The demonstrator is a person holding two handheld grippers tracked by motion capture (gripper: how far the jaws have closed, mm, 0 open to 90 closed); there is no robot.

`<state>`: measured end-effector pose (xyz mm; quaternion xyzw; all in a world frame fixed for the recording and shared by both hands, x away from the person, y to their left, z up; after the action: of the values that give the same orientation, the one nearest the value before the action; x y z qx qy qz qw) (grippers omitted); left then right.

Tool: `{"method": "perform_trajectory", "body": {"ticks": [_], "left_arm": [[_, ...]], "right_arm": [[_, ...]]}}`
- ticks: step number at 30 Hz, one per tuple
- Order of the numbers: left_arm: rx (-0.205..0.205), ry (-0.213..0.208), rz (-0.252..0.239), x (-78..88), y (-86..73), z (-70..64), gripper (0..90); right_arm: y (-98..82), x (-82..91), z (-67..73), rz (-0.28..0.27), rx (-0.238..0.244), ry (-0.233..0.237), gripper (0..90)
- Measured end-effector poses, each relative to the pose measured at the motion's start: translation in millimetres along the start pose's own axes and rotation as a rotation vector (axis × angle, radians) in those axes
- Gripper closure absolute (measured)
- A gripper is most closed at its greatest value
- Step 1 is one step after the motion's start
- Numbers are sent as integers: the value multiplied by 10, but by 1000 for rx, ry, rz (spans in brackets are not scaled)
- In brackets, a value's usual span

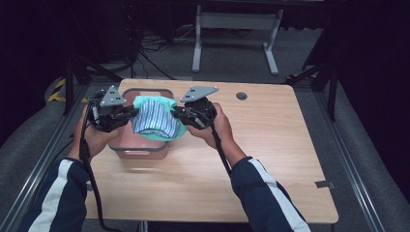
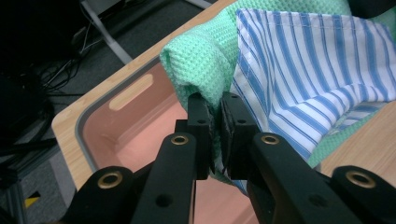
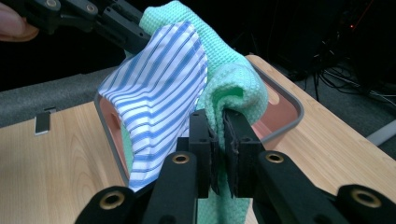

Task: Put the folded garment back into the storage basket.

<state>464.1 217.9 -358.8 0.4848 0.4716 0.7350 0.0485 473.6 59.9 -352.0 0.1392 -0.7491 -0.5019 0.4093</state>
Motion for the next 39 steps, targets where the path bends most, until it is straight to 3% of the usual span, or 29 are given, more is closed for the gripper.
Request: {"method": "perform_trajectory", "body": {"ticks": [13, 18, 24, 33, 39], "left_arm": [[38, 50, 29, 76, -273, 206, 833], [47, 63, 37, 66, -372, 257, 832], [56, 66, 55, 5, -489, 305, 833], [105, 51, 73, -121, -664, 404, 832], [97, 57, 94, -187, -698, 414, 831]], "right_arm": [[50, -361, 208, 13, -4, 33, 824], [47, -486, 302, 28, 17, 38, 824], [1, -626, 375, 49, 14, 51, 822], [-107, -805, 467, 89, 17, 50, 820], [-164, -881, 481, 106, 8, 56, 819]]}}
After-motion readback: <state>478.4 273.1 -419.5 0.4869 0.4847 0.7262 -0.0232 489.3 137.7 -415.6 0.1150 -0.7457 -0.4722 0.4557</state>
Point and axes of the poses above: each handheld gripper's, and its own axes: x roughly backward along the jaws, y roughly out of its top, z roughly to its left, the point moved 10 cm from there along -x, roughly forward along the jaws, and after that the axes turned 11 degrees about -y, right-handed, at the moved point
